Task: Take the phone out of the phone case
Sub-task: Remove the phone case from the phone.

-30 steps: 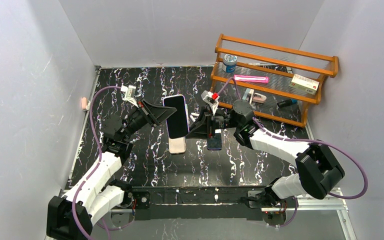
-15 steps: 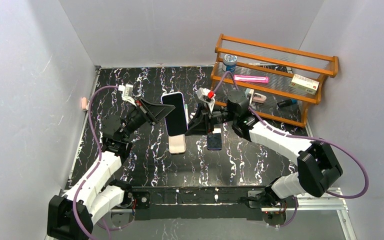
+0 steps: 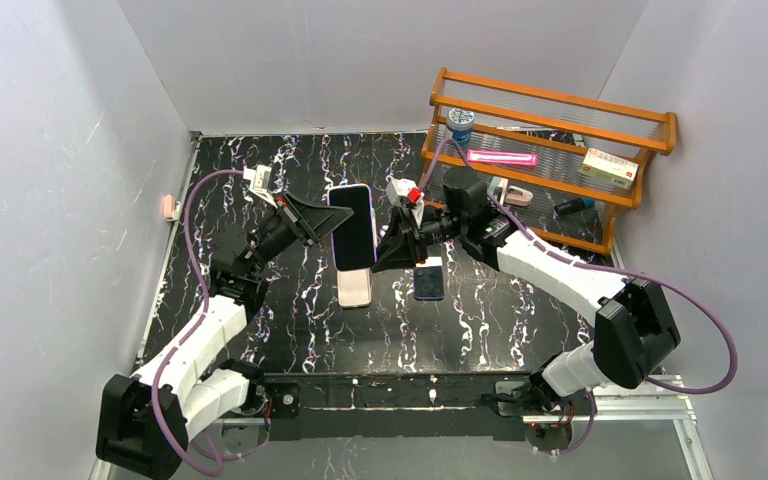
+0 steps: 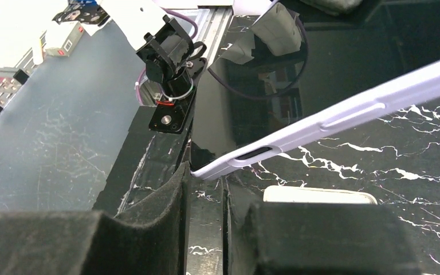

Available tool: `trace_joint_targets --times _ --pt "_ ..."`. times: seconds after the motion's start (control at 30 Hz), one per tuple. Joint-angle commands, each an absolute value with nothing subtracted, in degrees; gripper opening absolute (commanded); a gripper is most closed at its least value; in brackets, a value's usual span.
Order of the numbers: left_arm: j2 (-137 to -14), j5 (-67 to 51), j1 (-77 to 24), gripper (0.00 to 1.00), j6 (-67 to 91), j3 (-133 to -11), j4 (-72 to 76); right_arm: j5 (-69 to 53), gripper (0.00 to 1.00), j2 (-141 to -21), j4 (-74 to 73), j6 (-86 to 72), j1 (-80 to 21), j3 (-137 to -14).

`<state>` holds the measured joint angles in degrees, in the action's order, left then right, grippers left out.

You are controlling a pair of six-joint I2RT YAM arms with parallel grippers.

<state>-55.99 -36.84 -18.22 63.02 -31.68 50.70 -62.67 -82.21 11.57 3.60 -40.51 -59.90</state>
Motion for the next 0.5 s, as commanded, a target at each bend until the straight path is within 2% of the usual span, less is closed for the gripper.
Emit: trace_joint_targets --times 0.0,0.27,0.47 --pt "-56.97 -39.85 -21.58 0.0 68.84 -33.31 49.75 -59.33 0.01 -82.7 15.6 14.13 -42.16 -66.02" --pt "-57.96 -39.67 -22.56 0.0 69.78 -33.27 49.75 -56.13 0.01 -82.66 12.66 18.14 -42.29 -67.63" --pt "-58.01 -39.65 -23.57 0.0 70.43 -33.34 49.74 -48.42 0.01 -82.54 13.7 19.81 -42.28 -67.04"
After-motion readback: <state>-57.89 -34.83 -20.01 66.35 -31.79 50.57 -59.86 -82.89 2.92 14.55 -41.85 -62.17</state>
